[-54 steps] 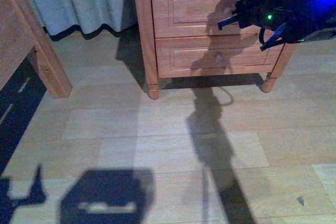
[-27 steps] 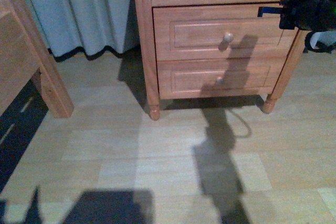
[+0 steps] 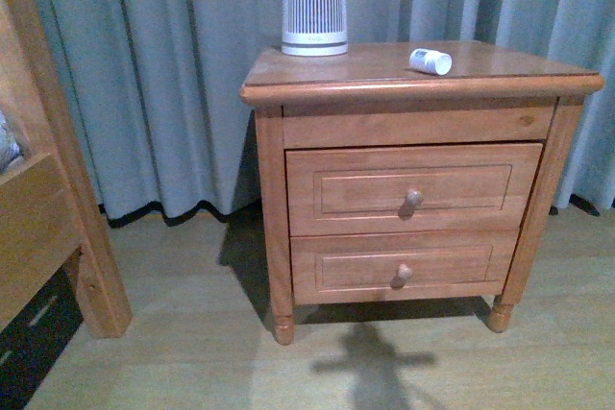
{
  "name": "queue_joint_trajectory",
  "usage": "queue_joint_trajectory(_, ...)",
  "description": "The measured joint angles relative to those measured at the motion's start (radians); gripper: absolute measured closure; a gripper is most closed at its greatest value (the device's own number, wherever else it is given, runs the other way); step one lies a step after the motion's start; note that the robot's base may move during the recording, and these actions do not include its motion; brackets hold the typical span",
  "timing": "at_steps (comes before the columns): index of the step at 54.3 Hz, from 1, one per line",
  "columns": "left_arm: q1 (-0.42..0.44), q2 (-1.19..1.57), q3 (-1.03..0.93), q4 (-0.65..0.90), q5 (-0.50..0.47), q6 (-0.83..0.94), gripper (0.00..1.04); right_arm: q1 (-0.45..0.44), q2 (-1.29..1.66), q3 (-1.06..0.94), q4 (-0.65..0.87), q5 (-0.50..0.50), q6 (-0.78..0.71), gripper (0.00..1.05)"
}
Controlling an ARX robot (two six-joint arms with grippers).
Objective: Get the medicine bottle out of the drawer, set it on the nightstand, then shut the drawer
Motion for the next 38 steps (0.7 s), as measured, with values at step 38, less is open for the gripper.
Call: queue_joint_trajectory(38, 0.0, 0.0, 0.0, 0.0, 0.0, 0.0, 0.06, -0.031, -0.946, -0.714, -0.214, 0.026, -0.145, 1.01)
